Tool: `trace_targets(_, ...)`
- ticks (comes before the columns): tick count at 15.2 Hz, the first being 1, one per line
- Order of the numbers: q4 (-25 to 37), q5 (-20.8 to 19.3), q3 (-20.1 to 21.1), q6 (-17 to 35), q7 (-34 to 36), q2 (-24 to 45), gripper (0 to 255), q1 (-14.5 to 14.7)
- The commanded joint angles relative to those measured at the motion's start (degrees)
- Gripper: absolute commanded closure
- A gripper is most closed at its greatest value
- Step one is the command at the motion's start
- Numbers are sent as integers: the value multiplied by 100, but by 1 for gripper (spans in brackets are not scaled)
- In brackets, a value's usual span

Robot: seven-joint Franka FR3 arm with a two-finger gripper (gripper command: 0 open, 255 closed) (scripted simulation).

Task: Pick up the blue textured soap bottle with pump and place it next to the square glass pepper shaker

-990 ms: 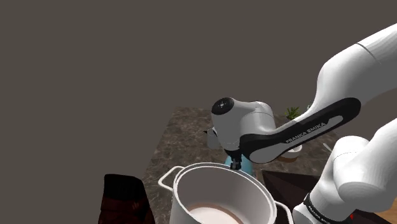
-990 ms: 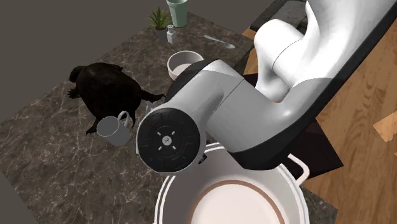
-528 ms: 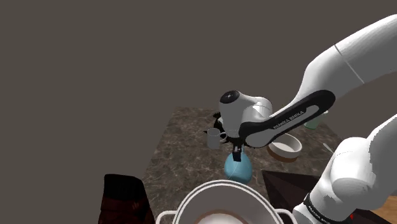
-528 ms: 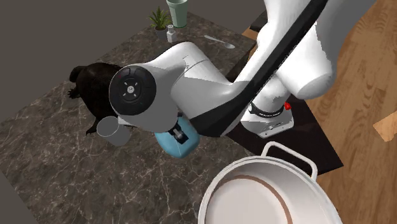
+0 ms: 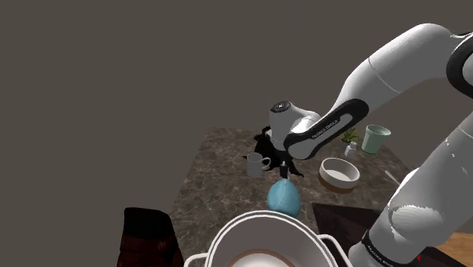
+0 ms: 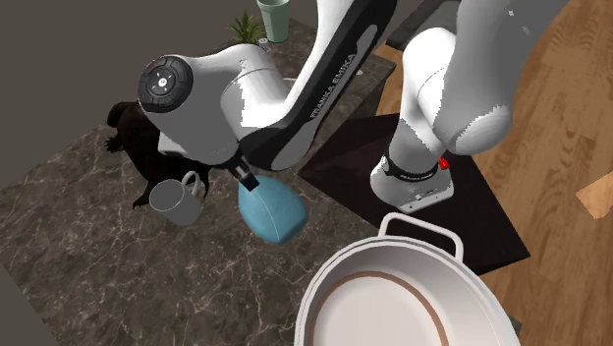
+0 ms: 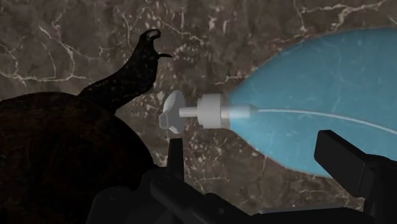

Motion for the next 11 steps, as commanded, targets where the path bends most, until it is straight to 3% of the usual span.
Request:
trace_targets(1,214,-35,-184,170,-282,267,0,-158)
trace_targets(4,552,-13,-414,419,-688,702,0,-371)
trace_targets(11,521,-353,-521,966,-460,1219,0,-460)
